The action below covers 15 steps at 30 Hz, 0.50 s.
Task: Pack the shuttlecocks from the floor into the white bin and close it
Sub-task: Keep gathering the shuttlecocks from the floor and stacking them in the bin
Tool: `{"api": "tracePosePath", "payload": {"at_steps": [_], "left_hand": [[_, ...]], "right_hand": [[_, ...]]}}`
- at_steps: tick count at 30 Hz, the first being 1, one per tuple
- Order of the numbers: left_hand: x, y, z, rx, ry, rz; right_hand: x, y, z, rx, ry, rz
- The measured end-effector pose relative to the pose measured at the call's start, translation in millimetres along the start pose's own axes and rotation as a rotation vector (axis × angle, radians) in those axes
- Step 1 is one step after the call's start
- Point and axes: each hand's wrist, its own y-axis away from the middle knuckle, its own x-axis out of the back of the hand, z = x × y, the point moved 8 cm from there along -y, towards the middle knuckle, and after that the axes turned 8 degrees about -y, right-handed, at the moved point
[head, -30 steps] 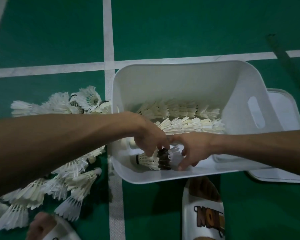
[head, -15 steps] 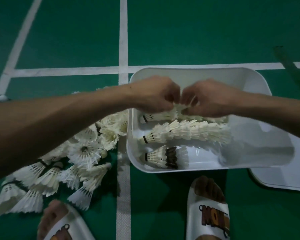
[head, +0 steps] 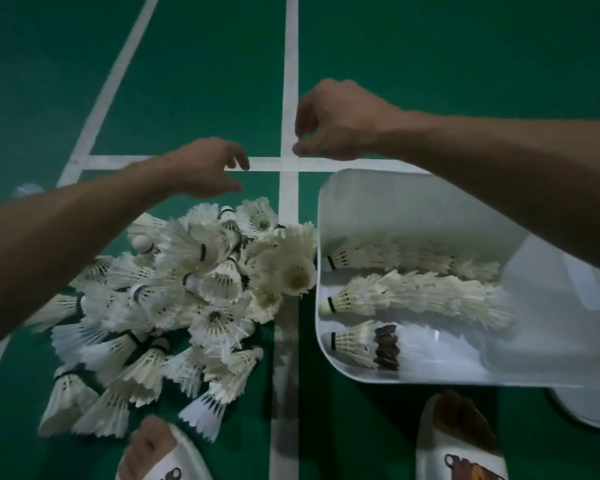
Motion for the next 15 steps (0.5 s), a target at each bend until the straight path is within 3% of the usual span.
{"api": "tracePosePath", "payload": {"at_steps": [6,15], "left_hand": [[-43.9,-2.4,-58.4,0.085,0.160,-0.181],[-92.8,-13.5,-65.4,-0.095,0.178,-0.411]], "right_hand": [[-68.0,-38.4,-22.6,0.059,0.095,-0.260],[-167.0,-67.6,-25.2,0.126,0.231,-0.658]]}}
